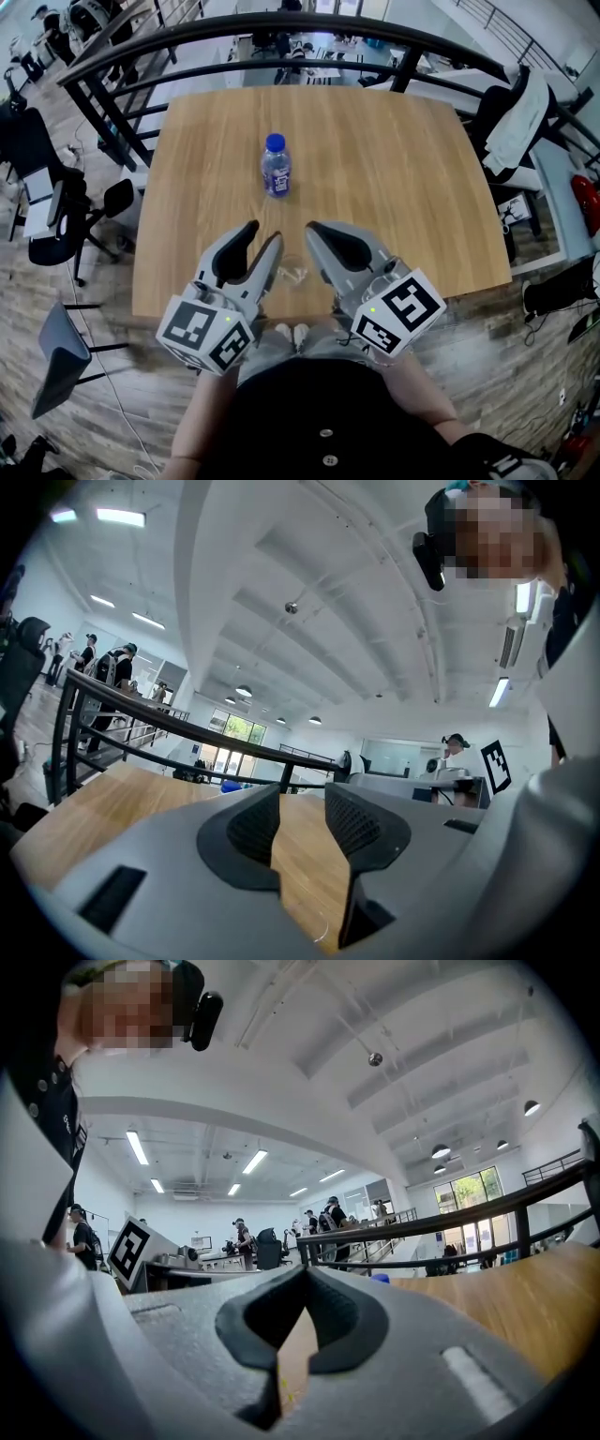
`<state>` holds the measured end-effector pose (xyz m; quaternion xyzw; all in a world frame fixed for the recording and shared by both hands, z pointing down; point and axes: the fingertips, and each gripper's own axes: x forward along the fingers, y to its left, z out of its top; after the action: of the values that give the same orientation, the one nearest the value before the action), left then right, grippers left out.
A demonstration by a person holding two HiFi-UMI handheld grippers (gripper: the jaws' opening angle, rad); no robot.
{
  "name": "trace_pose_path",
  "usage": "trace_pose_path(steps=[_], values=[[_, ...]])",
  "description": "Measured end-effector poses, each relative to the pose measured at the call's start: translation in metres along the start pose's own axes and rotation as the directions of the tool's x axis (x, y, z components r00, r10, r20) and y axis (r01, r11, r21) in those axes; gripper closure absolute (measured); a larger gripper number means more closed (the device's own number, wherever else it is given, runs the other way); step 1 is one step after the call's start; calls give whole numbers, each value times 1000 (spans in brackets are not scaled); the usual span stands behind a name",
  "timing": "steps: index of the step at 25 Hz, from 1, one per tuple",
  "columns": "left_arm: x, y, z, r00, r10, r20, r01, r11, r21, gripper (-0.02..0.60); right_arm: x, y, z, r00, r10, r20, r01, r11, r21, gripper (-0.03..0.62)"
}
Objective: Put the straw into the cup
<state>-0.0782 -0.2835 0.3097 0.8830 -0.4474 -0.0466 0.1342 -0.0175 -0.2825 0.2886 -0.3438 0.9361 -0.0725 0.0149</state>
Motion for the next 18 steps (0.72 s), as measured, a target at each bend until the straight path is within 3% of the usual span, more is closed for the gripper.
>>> trace_pose_path(steps=[10,18], values=[[-7,6,-9,999,27,-22,-27,1000,3,535,0,7,-11,1000,13,-25,-13,1000,4,595],[-7,6,-27,995,43,-87,-43,999,0,565,2,8,-25,998,15,-55,-14,1000,21,595]])
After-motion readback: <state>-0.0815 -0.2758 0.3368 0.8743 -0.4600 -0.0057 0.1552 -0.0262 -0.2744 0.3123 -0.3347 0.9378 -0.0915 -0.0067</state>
